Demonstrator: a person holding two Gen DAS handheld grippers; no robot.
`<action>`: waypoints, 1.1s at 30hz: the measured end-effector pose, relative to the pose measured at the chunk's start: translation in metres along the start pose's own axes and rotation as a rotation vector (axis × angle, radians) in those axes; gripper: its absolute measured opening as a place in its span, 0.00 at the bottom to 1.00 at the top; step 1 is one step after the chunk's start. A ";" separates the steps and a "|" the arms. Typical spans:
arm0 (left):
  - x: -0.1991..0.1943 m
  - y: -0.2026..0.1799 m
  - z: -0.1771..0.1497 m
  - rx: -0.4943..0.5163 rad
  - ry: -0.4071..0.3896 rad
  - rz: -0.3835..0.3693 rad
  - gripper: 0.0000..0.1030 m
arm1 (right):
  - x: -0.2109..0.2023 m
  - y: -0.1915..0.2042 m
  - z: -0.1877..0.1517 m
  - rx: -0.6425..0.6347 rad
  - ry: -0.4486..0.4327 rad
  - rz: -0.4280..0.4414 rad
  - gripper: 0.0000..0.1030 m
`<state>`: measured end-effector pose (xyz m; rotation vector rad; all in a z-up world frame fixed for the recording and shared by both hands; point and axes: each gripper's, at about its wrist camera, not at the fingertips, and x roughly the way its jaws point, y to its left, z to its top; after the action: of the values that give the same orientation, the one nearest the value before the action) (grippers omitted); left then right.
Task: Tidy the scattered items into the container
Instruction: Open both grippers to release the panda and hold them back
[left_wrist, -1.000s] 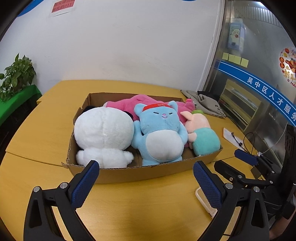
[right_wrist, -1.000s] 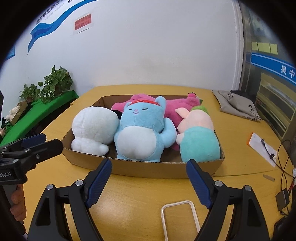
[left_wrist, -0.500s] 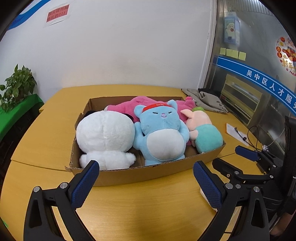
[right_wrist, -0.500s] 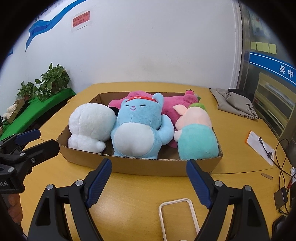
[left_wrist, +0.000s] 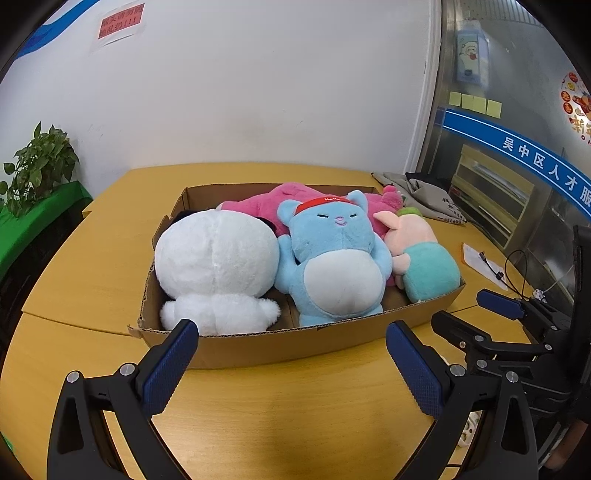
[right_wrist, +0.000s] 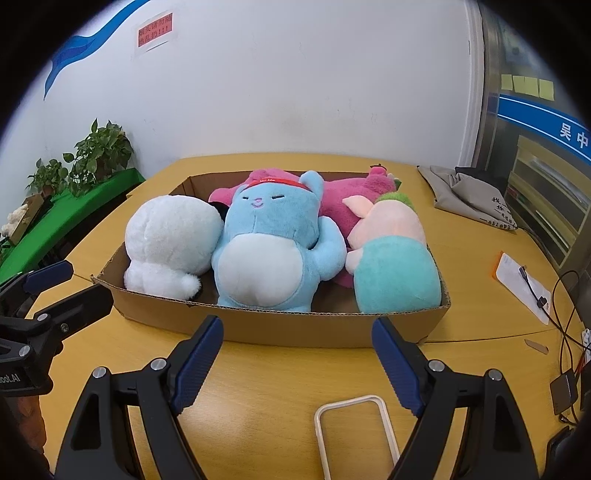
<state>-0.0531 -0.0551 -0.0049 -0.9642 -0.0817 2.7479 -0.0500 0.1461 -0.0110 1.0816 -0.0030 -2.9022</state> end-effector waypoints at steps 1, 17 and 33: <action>0.001 0.001 0.000 0.001 0.001 -0.001 1.00 | 0.001 -0.001 0.000 0.003 -0.001 0.001 0.80; 0.011 0.001 -0.001 -0.010 0.021 0.061 1.00 | 0.007 -0.008 -0.004 0.017 0.014 0.003 0.80; 0.022 -0.010 -0.007 0.051 0.101 0.038 1.00 | 0.008 -0.011 -0.006 0.025 0.015 -0.008 0.80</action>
<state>-0.0638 -0.0407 -0.0225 -1.0990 0.0232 2.7159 -0.0528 0.1566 -0.0212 1.1097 -0.0345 -2.9090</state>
